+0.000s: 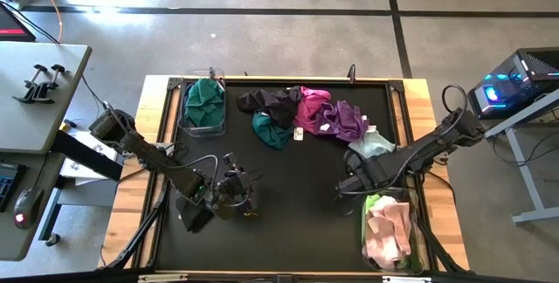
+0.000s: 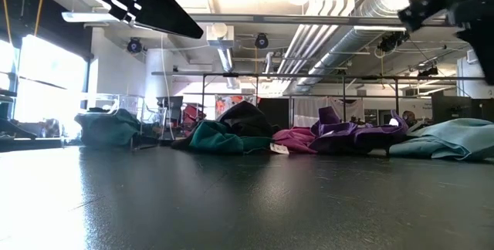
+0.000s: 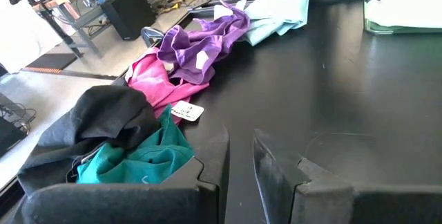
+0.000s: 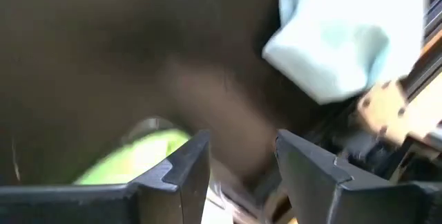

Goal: Sort towels by color in basket
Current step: Put the black towel into the top transparent bin

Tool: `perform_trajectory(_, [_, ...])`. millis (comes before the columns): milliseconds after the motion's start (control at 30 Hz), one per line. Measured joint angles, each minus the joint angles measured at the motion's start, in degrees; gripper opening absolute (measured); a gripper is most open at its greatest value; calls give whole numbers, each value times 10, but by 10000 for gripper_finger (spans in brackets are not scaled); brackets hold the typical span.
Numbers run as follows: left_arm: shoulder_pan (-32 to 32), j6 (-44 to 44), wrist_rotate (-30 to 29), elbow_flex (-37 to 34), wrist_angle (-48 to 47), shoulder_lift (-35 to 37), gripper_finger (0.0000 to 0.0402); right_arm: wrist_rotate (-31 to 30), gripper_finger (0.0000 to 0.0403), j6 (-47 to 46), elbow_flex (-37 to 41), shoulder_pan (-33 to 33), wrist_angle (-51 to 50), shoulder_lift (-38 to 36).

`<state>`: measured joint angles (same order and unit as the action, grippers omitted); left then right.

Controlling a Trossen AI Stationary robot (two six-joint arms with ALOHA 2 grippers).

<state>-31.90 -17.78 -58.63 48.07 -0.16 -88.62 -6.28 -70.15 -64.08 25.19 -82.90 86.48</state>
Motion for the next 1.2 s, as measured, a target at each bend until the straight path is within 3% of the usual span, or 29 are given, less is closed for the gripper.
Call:
perform_trajectory(133, [0, 0, 0, 0, 0, 0, 53, -141, 160, -65, -7, 14, 55, 0])
perform_trajectory(233, [0, 0, 0, 0, 0, 0, 53, -272, 160, -77, 2, 23, 169, 1])
perform_trajectory(500, [0, 0, 0, 0, 0, 0, 53, -437, 160, 110, 41, 8, 484, 2])
perform_trajectory(633, [0, 0, 0, 0, -1, 0, 53, -426, 160, 165, 64, -11, 564, 2])
perform_trajectory(833, [11, 4, 8, 0, 4, -18, 53, -339, 164, 172, 85, -43, 594, 2])
perform_trajectory(1200, [108, 38, 152, 0, 78, -89, 53, -315, 205, 226, 88, -90, 646, 14])
